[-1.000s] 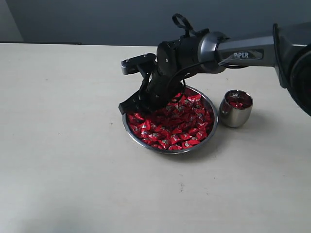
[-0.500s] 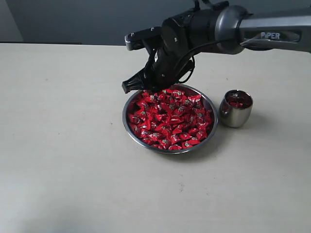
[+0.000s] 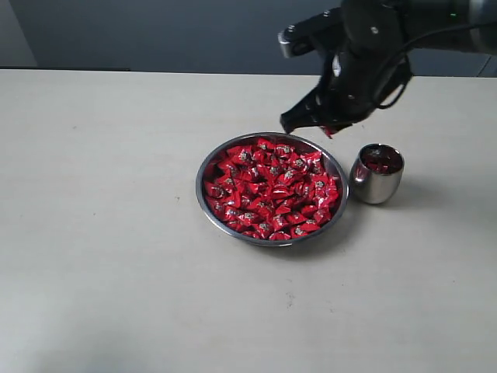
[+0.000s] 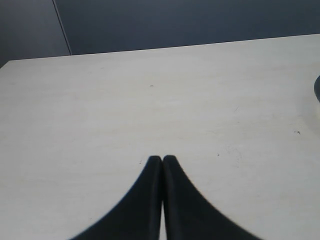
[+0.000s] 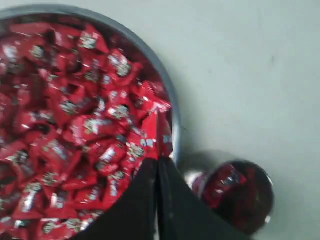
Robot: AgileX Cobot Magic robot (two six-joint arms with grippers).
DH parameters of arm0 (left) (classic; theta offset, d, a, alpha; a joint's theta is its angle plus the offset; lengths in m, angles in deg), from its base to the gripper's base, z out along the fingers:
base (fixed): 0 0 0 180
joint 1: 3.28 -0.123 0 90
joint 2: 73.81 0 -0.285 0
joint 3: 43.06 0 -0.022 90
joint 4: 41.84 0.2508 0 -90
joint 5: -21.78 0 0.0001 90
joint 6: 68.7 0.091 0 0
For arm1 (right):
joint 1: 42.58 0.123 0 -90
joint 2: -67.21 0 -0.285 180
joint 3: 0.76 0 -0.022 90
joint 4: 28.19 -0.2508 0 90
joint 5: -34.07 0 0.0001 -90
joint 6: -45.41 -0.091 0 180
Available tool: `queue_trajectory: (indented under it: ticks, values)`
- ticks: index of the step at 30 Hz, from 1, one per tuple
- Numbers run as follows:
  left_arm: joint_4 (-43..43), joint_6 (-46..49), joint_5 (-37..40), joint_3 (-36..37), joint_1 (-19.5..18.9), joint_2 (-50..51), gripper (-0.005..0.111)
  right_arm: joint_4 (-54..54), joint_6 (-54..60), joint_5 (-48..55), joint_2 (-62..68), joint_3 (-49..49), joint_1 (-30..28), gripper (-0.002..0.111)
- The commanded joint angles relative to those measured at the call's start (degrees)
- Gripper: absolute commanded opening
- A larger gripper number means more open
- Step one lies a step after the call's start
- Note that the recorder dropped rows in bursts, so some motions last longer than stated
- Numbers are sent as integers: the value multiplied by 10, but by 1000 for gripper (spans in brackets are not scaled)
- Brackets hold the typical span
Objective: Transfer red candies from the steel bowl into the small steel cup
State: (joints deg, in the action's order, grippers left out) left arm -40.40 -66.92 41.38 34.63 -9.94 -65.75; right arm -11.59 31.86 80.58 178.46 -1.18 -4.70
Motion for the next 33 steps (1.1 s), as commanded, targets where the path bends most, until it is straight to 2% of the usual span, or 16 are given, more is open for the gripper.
queue_trajectory:
  ticks: [1,5,8,11,14,16,21,23,25,28,30,33]
  values:
    - [1,-1,-3,-5,5,-3,0,9,-15,-68,-54,-99,-71,-1]
    - [1,-1,-3,-5,5,-3,0,-4,-15,-134,-56,-164,-119,-1]
    - [1,-1,-3,-5,5,-3,0,-3,-15,-143,-43,-172,-127,-1]
    - [1,-1,-3,-5,5,-3,0,-2,-15,-143,-39,-172,-127,19]
    - [1,-1,-3,-5,5,-3,0,-4,-15,-143,-49,-171,-127,52]
    - [1,-1,-3,-5,5,-3,0,-11,-15,-143,-59,-171,-124,52]
    - [1,-1,-3,-5,5,-3,0,-59,-2,-180,-79,-171,-86,28]
    - [1,-1,-3,-5,5,-3,0,-120,39,-208,-79,-171,-64,22]
    - [1,-1,-3,-5,5,-3,0,-179,94,-232,-75,-171,-46,23]
    - [1,-1,-3,-5,5,-3,0,-258,158,-231,-53,-152,-27,35]
    - [1,-1,-3,-5,5,-3,0,-285,186,-214,-29,-128,-18,43]
    - [1,-1,-3,-5,5,-3,0,-289,189,-188,10,-91,-17,46]
